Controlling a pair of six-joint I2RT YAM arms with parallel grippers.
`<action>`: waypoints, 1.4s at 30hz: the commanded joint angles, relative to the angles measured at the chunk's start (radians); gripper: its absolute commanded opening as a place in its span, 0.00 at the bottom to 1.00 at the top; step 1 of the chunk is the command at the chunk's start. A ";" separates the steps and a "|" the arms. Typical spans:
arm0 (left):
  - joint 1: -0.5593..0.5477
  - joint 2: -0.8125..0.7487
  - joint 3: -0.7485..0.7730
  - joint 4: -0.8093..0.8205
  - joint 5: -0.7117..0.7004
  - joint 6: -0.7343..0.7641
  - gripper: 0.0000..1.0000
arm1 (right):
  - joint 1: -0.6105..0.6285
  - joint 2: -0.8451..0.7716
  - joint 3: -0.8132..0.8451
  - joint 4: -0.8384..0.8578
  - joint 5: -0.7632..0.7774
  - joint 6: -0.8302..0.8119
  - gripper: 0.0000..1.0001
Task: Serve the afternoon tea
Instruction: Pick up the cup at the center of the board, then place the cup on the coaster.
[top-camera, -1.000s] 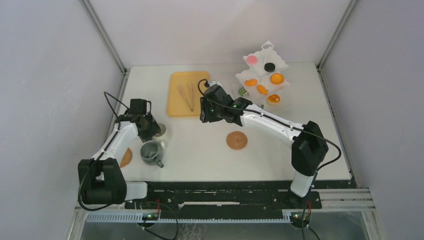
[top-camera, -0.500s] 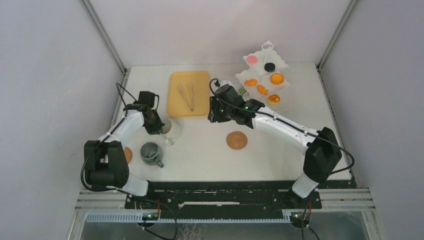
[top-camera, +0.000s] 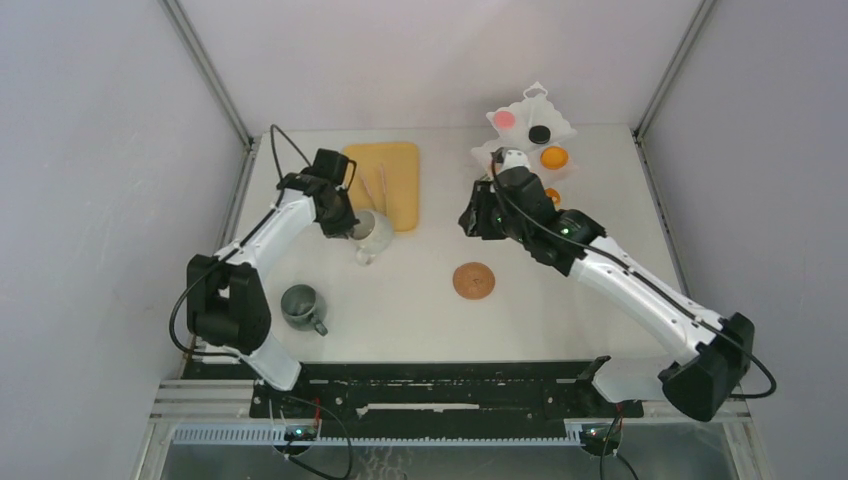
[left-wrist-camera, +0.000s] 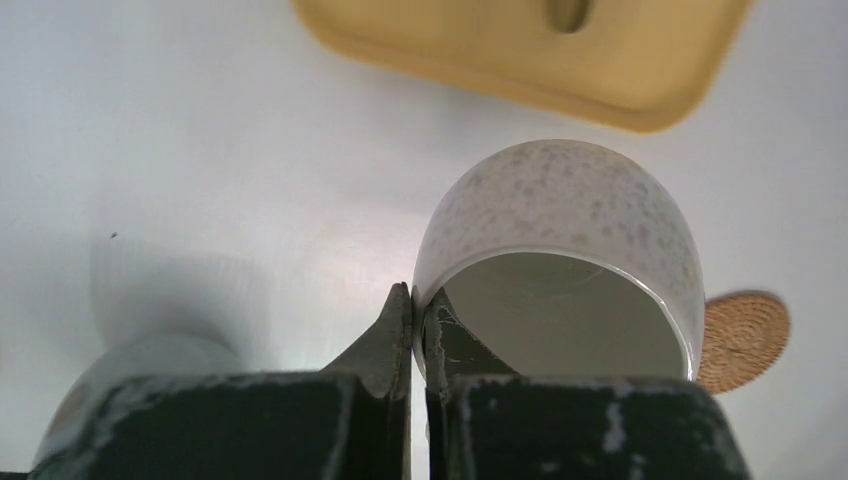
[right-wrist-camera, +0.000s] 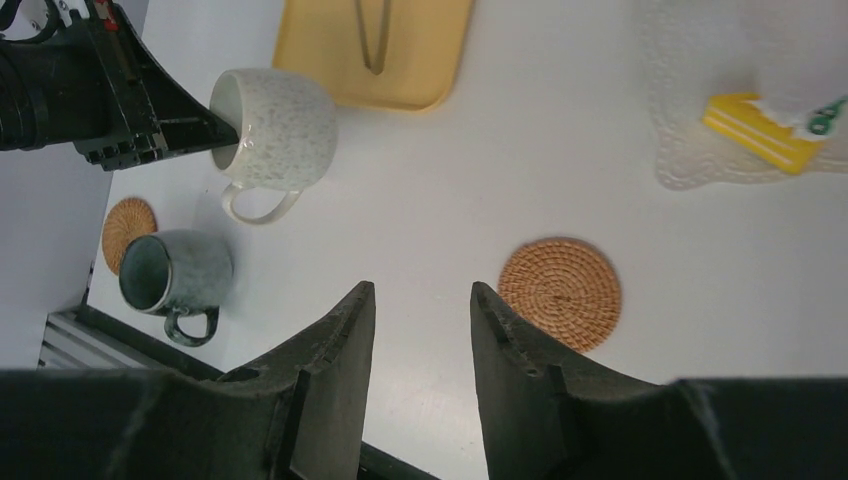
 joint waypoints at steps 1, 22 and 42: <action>-0.112 0.045 0.198 -0.027 -0.008 -0.049 0.00 | -0.043 -0.108 -0.018 -0.062 0.068 0.016 0.48; -0.514 0.487 0.736 -0.298 -0.119 -0.367 0.00 | -0.191 -0.454 -0.183 -0.284 0.117 0.084 0.47; -0.645 0.597 0.882 -0.512 -0.161 -0.437 0.00 | -0.223 -0.511 -0.201 -0.314 0.015 0.053 0.47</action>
